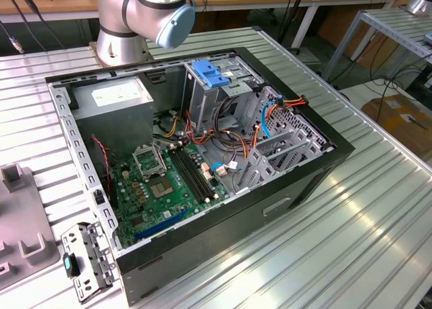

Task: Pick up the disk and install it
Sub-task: 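Pick up the disk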

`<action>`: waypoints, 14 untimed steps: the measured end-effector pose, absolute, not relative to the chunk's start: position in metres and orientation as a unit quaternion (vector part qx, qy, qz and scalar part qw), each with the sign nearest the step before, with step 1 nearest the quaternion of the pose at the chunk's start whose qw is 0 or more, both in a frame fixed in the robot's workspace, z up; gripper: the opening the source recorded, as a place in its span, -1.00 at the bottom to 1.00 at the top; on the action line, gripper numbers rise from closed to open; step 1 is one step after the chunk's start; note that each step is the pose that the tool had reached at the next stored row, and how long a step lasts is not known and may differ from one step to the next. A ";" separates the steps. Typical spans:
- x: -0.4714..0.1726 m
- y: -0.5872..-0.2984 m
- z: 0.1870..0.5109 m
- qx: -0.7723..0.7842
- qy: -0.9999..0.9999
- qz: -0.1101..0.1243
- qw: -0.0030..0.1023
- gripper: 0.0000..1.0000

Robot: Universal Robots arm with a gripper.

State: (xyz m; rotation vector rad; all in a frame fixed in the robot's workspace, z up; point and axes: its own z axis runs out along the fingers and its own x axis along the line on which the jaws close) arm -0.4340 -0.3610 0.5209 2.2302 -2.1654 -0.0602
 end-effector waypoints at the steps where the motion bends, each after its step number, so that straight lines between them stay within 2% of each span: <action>1: -0.433 -0.361 0.521 0.717 -0.696 -0.019 0.016 -0.26; 14: -0.411 -0.361 0.521 0.717 -0.696 -0.020 0.016 -0.26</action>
